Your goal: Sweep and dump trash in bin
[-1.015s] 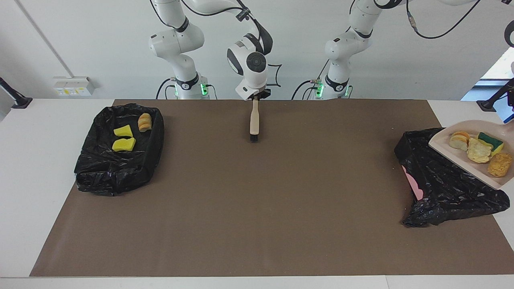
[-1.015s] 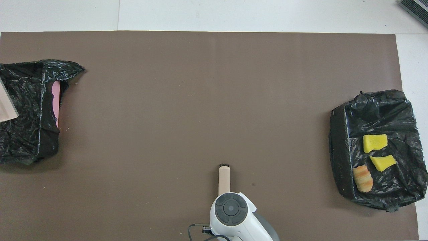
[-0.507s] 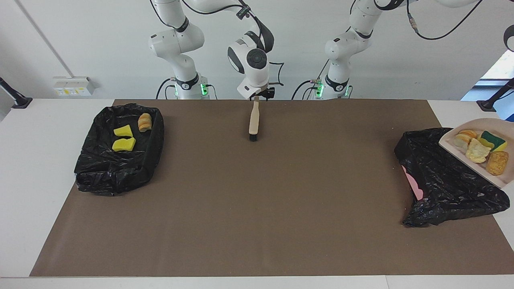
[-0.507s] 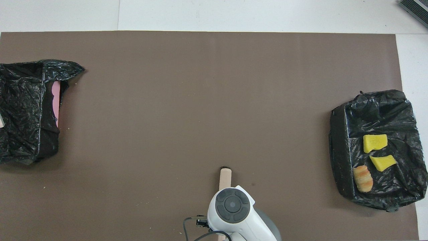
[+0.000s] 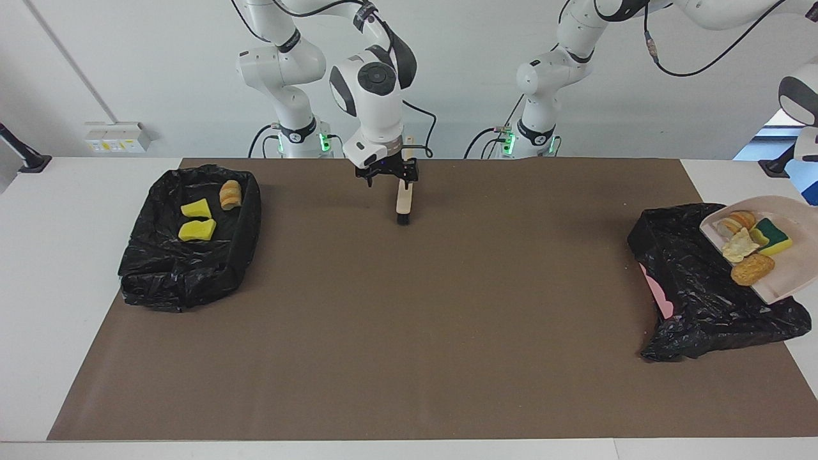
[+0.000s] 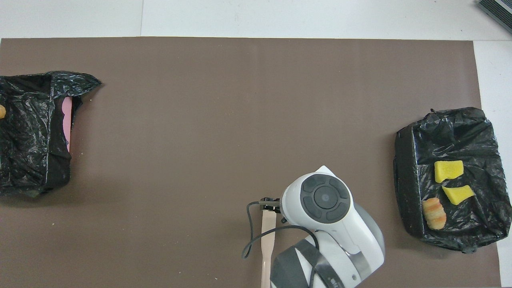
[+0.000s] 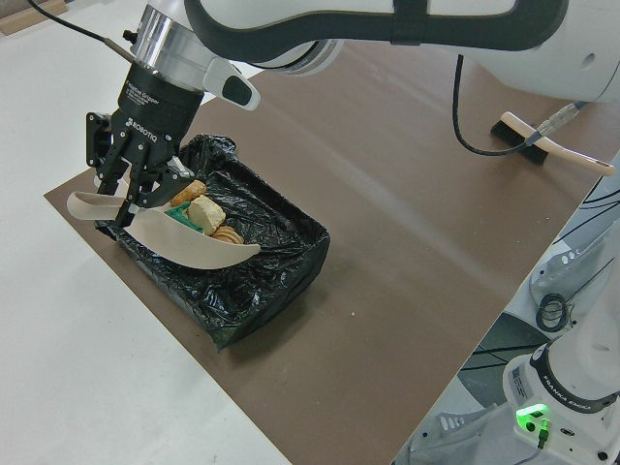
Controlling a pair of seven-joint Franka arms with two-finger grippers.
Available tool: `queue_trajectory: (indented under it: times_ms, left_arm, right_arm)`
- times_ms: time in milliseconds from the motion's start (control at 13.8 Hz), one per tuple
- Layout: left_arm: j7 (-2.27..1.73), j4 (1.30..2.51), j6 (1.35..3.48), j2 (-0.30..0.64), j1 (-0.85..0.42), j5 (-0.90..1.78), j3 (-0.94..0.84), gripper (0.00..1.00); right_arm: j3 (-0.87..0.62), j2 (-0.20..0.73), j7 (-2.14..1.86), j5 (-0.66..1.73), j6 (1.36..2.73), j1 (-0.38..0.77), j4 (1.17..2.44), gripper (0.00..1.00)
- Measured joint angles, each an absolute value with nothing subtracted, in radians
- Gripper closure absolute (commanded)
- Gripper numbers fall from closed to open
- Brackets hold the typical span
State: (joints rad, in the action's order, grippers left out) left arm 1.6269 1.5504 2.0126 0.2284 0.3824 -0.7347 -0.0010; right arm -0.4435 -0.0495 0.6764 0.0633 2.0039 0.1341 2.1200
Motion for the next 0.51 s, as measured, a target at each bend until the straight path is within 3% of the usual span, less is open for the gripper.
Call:
queue_trajectory:
  times_ms: [507]
  left_arm:
    - [1.627, 1.549, 1.919, 0.214, 0.309, -0.928, 0.0, 1.0]
  right_arm:
    - [-0.169, -0.052, 0.472, -0.056, 1.984, 0.107, 1.955, 0.0]
